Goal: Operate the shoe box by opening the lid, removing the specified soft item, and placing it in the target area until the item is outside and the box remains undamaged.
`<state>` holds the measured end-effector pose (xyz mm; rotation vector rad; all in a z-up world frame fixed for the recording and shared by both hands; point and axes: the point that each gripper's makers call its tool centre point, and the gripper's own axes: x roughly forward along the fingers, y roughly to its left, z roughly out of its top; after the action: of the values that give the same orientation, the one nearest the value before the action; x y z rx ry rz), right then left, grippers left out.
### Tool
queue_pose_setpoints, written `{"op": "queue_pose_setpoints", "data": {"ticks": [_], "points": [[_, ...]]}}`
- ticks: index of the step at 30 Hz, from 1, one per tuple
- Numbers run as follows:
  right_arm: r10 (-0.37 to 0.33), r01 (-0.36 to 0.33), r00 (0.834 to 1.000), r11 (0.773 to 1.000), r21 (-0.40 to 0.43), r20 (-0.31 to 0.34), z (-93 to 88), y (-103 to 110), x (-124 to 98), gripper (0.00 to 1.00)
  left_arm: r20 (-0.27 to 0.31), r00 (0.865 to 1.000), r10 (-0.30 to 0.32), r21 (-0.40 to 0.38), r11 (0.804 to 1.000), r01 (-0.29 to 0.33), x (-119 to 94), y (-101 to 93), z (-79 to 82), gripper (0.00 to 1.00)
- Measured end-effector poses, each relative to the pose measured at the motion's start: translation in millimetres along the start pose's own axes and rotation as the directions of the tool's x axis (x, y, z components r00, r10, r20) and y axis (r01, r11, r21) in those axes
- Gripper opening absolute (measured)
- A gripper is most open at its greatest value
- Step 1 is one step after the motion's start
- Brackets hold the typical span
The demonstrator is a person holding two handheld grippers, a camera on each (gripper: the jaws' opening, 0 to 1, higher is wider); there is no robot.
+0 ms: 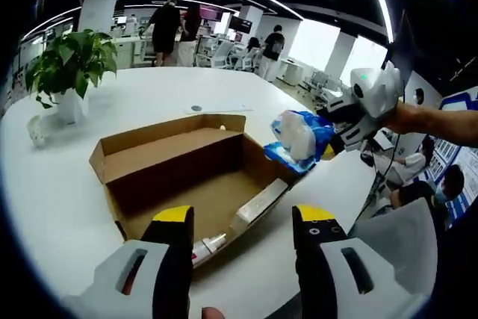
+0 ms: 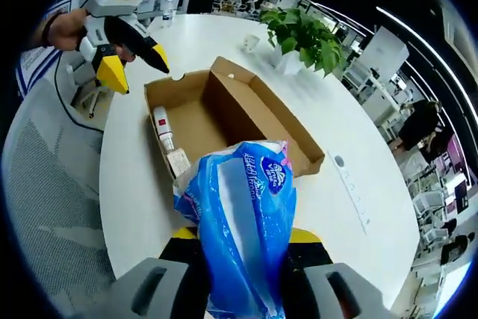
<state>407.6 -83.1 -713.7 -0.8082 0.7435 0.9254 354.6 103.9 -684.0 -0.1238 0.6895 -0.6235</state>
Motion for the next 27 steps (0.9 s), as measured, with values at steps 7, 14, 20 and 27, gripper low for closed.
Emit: {"op": "queue_pose_setpoints", "data": {"ticks": [7, 14, 20, 27], "points": [[-0.013, 0.015, 0.999, 0.999, 0.042, -0.032, -43.8, -7.4, -9.7, 0.32, 0.002, 1.0, -0.018, 0.01, 1.0, 0.018, 11.1, -16.7, 7.9, 0.54], [-0.02, 0.025, 0.998, 0.996, 0.081, -0.059, -75.5, -5.1, -22.0, 0.32, -0.008, 0.999, -0.043, 0.011, 0.999, 0.043, 23.6, -33.3, 7.1, 0.54], [-0.027, 0.035, 0.997, 0.993, 0.113, -0.076, -102.1, -4.1, -28.9, 0.33, -0.022, 0.998, -0.052, 0.035, 0.998, 0.053, 31.2, -44.8, 8.8, 0.55], [-0.026, 0.042, 0.993, 0.989, 0.142, -0.116, -142.7, -2.5, -36.7, 0.33, -0.033, 0.998, -0.052, 0.047, 0.997, 0.053, 36.1, -49.9, 12.0, 0.55]]}}
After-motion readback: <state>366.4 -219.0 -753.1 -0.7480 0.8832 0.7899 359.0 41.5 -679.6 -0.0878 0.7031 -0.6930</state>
